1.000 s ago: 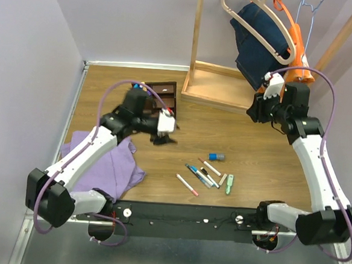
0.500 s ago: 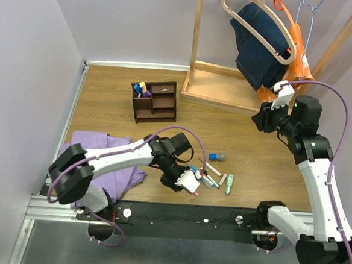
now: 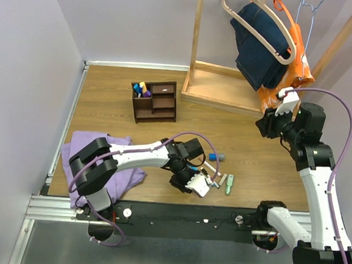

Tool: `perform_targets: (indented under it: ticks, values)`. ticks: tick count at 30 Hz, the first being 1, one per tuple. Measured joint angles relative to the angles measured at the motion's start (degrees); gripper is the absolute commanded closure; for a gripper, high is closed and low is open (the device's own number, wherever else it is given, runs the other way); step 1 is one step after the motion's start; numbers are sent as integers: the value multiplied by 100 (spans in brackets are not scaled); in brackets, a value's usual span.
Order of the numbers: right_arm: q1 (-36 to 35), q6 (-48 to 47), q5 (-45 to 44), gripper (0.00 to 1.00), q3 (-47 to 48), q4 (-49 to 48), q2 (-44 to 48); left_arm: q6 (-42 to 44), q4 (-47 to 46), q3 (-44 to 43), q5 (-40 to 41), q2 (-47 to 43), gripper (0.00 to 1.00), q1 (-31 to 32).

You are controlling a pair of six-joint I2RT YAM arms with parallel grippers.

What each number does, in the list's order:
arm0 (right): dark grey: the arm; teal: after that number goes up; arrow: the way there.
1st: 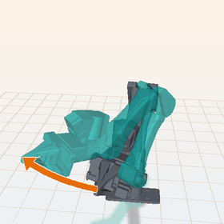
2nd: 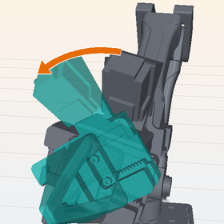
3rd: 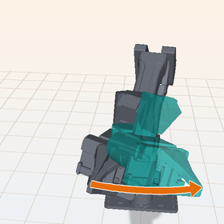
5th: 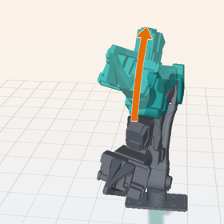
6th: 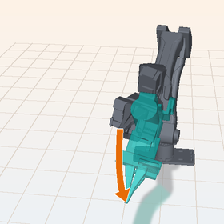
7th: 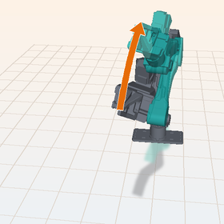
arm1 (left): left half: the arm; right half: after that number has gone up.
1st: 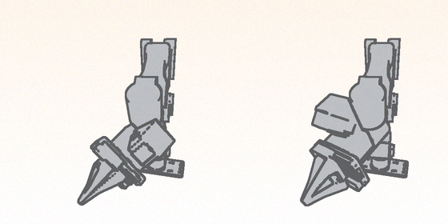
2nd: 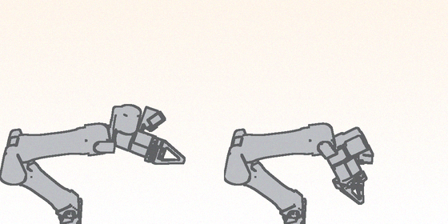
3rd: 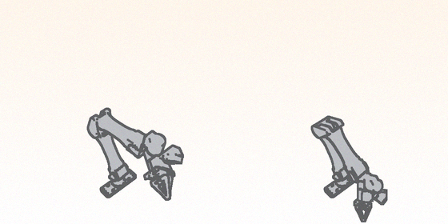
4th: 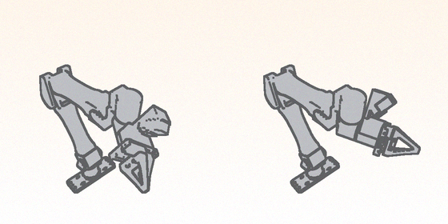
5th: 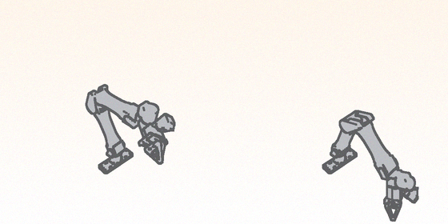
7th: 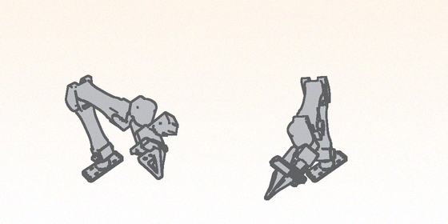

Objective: Sort the stationery into containers
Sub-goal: Pick up the pen from the center of the board.

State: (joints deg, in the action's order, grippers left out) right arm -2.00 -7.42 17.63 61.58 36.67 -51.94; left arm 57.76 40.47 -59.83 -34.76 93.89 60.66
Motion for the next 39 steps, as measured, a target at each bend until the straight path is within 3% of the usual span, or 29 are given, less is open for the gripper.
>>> perform_targets:
  ticks: [30,39]
  values:
    - [20,101,138,57,-267,-15,-42,-538,-595,-284,214,846,60,509]
    - [20,138,162,57,-358,-13,33,-798,-964,-227,417,848,77,649]
